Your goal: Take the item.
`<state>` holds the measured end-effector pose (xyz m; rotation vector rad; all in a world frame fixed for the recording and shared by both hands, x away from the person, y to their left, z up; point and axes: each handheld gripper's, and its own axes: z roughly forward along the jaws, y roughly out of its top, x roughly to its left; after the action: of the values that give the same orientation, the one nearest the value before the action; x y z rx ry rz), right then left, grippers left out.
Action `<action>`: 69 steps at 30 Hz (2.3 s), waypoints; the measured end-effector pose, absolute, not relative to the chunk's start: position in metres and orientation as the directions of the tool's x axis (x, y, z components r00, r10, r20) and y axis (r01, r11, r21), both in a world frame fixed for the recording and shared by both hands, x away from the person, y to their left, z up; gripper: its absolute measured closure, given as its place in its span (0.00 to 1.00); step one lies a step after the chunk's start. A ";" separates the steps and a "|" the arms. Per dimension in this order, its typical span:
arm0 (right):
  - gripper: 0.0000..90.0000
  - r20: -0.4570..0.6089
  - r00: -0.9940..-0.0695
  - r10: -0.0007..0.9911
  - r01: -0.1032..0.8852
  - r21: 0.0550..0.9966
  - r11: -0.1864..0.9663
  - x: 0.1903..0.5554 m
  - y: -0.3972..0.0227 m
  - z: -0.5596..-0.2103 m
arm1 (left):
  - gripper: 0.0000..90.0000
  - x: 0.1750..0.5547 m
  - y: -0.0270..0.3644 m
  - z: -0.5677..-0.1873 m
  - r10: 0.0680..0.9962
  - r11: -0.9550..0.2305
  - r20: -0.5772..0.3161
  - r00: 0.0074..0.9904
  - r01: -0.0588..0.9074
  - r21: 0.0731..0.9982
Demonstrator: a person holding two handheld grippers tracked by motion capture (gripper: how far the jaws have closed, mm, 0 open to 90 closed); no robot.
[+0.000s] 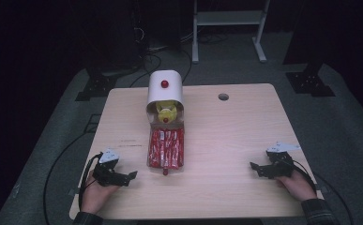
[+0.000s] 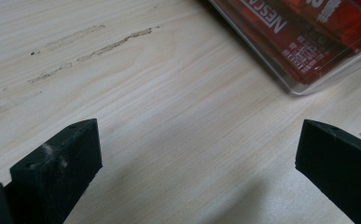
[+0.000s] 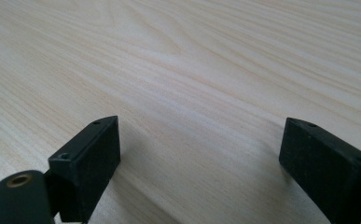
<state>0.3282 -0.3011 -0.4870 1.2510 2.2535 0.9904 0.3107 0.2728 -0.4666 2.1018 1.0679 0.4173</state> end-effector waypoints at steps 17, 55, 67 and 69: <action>0.13 0.010 -0.533 0.846 0.580 0.733 0.356 0.328 -0.301 -0.487 | 0.00 0.314 0.264 -0.455 0.783 -0.390 -0.040 0.621 0.539 0.747; 0.13 0.009 -0.533 0.846 0.580 0.732 0.357 0.328 -0.301 -0.487 | 0.00 0.329 0.249 -0.425 0.763 -0.354 -0.059 0.643 0.493 0.795; 0.13 0.009 -0.533 0.846 0.580 0.732 0.357 0.328 -0.301 -0.487 | 0.00 0.334 0.243 -0.417 0.758 -0.355 -0.057 0.650 0.484 0.800; 0.13 0.009 -0.533 0.846 0.580 0.732 0.357 0.328 -0.301 -0.487 | 0.00 0.335 0.240 -0.416 0.757 -0.355 -0.055 0.651 0.481 0.802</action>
<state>0.3282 -0.3012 -0.4870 1.2501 2.2539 0.9891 0.3349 0.2405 -0.4161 2.0224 0.9629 0.4137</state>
